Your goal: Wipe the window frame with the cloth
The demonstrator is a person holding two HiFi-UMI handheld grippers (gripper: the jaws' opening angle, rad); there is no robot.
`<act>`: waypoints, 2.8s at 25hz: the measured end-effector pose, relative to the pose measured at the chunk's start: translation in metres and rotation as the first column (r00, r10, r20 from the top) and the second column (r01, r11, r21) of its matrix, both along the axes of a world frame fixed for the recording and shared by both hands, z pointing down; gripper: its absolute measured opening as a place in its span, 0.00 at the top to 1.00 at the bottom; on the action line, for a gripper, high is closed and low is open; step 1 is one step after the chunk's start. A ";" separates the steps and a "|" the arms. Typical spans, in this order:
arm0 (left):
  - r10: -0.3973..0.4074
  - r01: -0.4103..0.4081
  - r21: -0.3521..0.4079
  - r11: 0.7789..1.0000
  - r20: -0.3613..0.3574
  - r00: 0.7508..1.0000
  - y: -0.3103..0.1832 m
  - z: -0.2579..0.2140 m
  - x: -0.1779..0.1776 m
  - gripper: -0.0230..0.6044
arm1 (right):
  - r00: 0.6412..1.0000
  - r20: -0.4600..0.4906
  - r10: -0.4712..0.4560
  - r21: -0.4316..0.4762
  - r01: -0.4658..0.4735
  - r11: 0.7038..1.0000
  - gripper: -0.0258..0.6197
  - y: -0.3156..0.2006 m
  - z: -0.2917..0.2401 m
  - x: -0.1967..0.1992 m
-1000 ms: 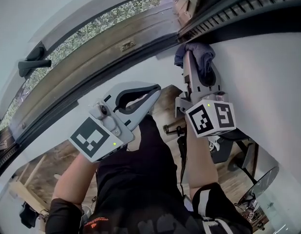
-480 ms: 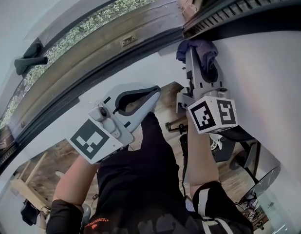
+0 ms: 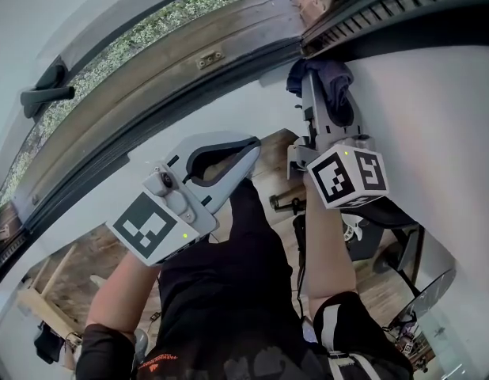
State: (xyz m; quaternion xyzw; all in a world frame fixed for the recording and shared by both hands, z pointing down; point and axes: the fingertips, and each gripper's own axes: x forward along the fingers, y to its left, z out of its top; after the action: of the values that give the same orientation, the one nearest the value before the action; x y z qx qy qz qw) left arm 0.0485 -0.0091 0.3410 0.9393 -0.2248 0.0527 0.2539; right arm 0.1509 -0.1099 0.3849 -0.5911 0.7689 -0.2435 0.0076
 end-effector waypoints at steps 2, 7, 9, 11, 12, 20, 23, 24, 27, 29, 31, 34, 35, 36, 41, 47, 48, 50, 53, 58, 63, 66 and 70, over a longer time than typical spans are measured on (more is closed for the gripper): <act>-0.003 0.003 0.002 1.000 -0.001 1.000 0.001 -0.001 -0.002 0.93 | 1.000 -0.001 -0.002 -0.011 0.002 1.000 0.78 -0.001 0.003 -0.001; -0.015 0.015 0.005 1.000 -0.004 1.000 0.003 -0.003 -0.008 0.93 | 1.000 -0.002 -0.005 -0.039 0.005 0.999 0.78 -0.003 0.010 -0.002; -0.021 0.021 0.004 1.000 -0.005 1.000 0.004 -0.003 -0.012 0.93 | 1.000 0.008 -0.002 -0.045 0.003 0.999 0.78 -0.002 0.010 -0.004; -0.029 0.029 0.002 1.000 -0.003 1.000 0.006 -0.003 -0.017 0.93 | 1.000 0.015 0.001 -0.044 0.000 0.999 0.78 -0.002 0.009 -0.006; -0.031 0.031 0.004 1.000 -0.001 1.000 0.007 -0.003 -0.019 0.93 | 1.000 0.016 0.000 -0.044 0.000 0.999 0.78 -0.002 0.009 -0.007; -0.050 0.050 0.010 0.999 -0.003 0.999 0.015 -0.007 -0.040 0.93 | 1.000 0.004 -0.026 -0.054 0.026 0.998 0.78 0.004 0.008 -0.031; -0.057 0.057 0.009 0.998 -0.003 0.998 0.018 -0.007 -0.048 0.93 | 0.999 -0.002 -0.034 -0.062 0.034 0.997 0.78 0.007 0.008 -0.038; -0.060 0.060 0.009 0.998 -0.004 0.998 0.019 -0.007 -0.050 0.93 | 0.999 -0.005 -0.037 -0.065 0.036 0.997 0.78 0.008 0.008 -0.041; -0.066 0.066 0.012 0.998 -0.007 0.998 0.021 -0.008 -0.058 0.93 | 0.999 -0.011 -0.047 -0.071 0.046 0.996 0.78 0.011 0.008 -0.049; -0.069 0.069 0.014 0.997 -0.009 0.998 0.023 -0.010 -0.063 0.93 | 0.998 -0.013 -0.055 -0.076 0.053 0.996 0.78 0.013 0.008 -0.056; -0.072 0.072 0.017 0.997 -0.013 0.997 0.025 -0.011 -0.067 0.93 | 0.998 -0.013 -0.063 -0.081 0.062 0.995 0.78 0.017 0.009 -0.064; -0.077 0.077 0.021 0.997 -0.017 0.997 0.027 -0.014 -0.074 0.93 | 0.997 -0.012 -0.079 -0.087 0.077 0.993 0.78 0.022 0.009 -0.076; -0.078 0.078 0.023 0.997 -0.018 0.997 0.027 -0.014 -0.076 0.93 | 0.996 -0.012 -0.084 -0.090 0.083 0.993 0.78 0.023 0.010 -0.080; -0.079 0.080 0.026 0.996 -0.018 0.997 0.028 -0.015 -0.079 0.93 | 0.996 -0.012 -0.090 -0.092 0.088 0.992 0.78 0.024 0.010 -0.084; -0.089 0.089 0.032 0.995 -0.019 0.996 0.033 -0.017 -0.091 0.93 | 0.994 -0.009 -0.112 -0.102 0.110 0.989 0.78 0.032 0.011 -0.103; -0.104 0.105 0.032 0.994 -0.024 0.994 0.039 -0.020 -0.109 0.93 | 0.991 -0.011 -0.131 -0.110 0.129 0.986 0.78 0.041 0.012 -0.122; -0.107 0.107 0.033 0.994 -0.025 0.994 0.040 -0.020 -0.111 0.93 | 0.991 -0.012 -0.135 -0.112 0.133 0.985 0.78 0.043 0.012 -0.126; -0.110 0.111 0.034 0.993 -0.026 0.994 0.043 -0.021 -0.116 0.93 | 0.989 -0.012 -0.144 -0.116 0.142 0.983 0.78 0.046 0.012 -0.133; -0.115 0.116 0.036 0.993 -0.027 0.993 0.047 -0.023 -0.122 0.93 | 0.986 -0.014 -0.165 -0.124 0.162 0.979 0.78 0.052 0.012 -0.145; -0.131 0.133 0.042 0.990 -0.032 0.991 0.054 -0.030 -0.133 0.93 | 0.978 -0.012 -0.207 -0.143 0.203 0.969 0.78 0.064 0.012 -0.165; -0.164 0.175 0.141 0.974 -0.087 0.983 0.051 -0.045 -0.143 0.93 | 0.974 -0.015 -0.227 -0.153 0.222 0.963 0.78 0.069 0.010 -0.174; -0.169 0.178 0.118 0.977 -0.077 0.983 0.056 -0.044 -0.145 0.93 | 0.973 -0.016 -0.229 -0.157 0.224 0.962 0.78 0.070 0.009 -0.174; -0.159 0.162 0.091 0.983 -0.040 0.987 0.063 -0.042 -0.143 0.93 | 0.971 -0.012 -0.238 -0.157 0.233 0.960 0.78 0.072 0.007 -0.172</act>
State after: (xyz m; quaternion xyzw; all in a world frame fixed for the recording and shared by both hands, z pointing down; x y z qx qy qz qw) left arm -0.0944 0.0538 0.2989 0.9298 -0.2977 0.0059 0.2164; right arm -0.0213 -0.0376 0.3916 -0.4980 0.8126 -0.2924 -0.0789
